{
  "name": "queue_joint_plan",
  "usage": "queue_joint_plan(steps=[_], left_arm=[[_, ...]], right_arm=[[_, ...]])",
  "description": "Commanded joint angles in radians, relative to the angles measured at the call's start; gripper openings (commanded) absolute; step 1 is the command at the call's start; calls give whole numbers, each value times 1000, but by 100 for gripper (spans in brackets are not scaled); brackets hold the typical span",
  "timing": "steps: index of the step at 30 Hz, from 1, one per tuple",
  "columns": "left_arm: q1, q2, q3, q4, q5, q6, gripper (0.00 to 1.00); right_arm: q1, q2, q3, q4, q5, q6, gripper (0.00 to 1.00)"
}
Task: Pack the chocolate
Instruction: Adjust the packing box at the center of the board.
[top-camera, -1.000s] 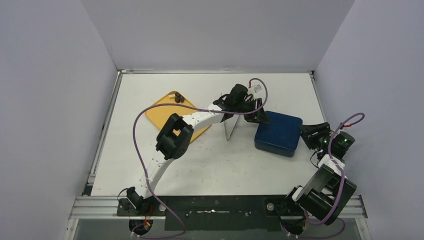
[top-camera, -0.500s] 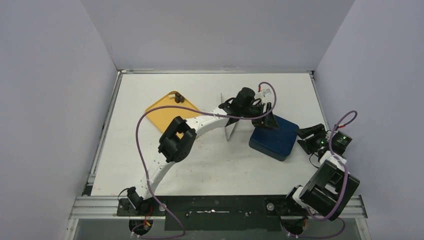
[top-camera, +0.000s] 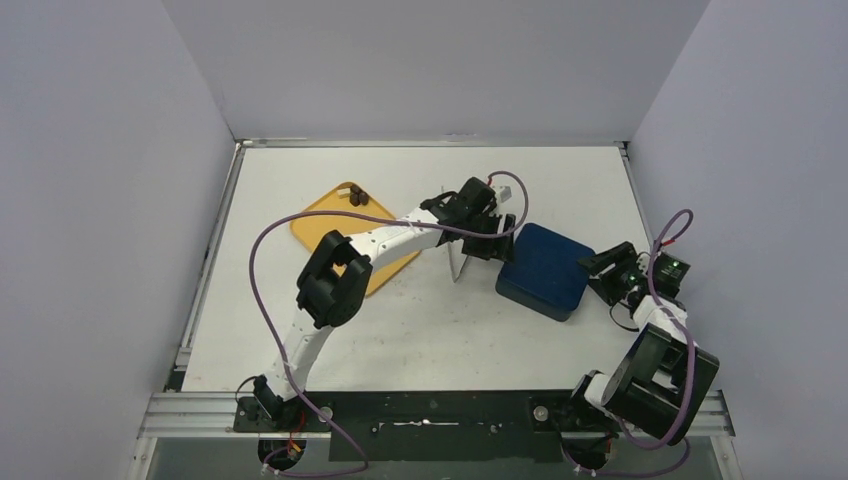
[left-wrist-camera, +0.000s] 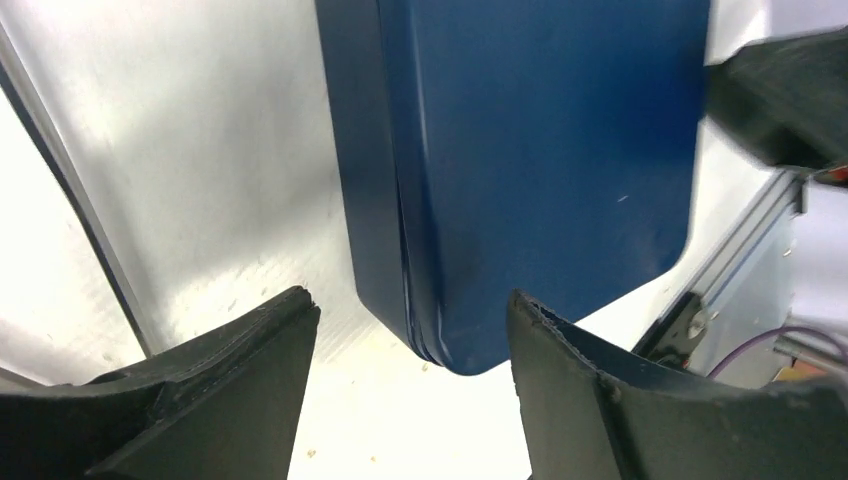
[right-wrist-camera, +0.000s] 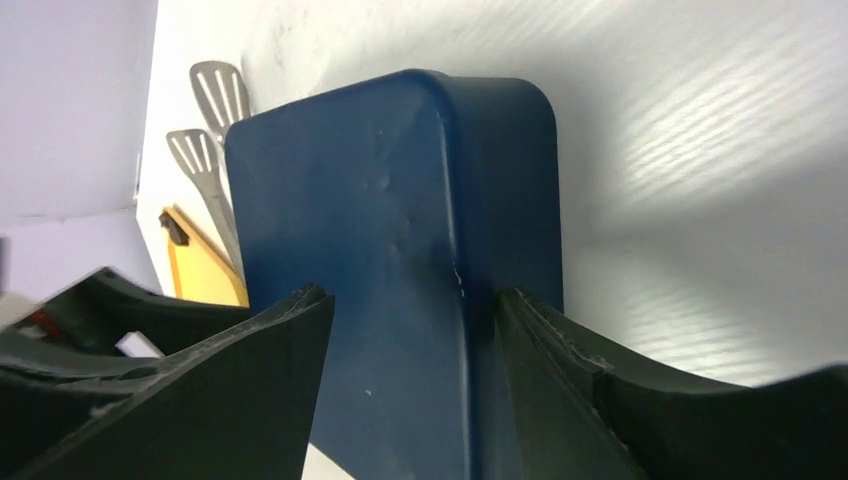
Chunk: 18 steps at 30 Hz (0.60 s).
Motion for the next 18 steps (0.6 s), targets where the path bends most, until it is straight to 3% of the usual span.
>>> queue_joint_plan(steps=[1, 4, 6, 8, 14, 18], left_arm=[[-17, -16, -106, 83, 76, 21, 63], [-27, 3, -106, 201, 195, -14, 49], [-42, 5, -73, 223, 219, -18, 46], [-52, 6, -43, 236, 231, -28, 46], [-43, 8, -96, 525, 395, -217, 57], [-39, 30, -63, 443, 354, -168, 58]], right_arm=[[70, -18, -11, 74, 18, 27, 57], [72, -48, -44, 211, -49, 105, 47], [64, -48, -94, 394, -145, 239, 45], [69, -48, -132, 544, -189, 339, 44], [73, -36, -173, 647, -247, 415, 49], [67, -6, -206, 796, -287, 509, 50]])
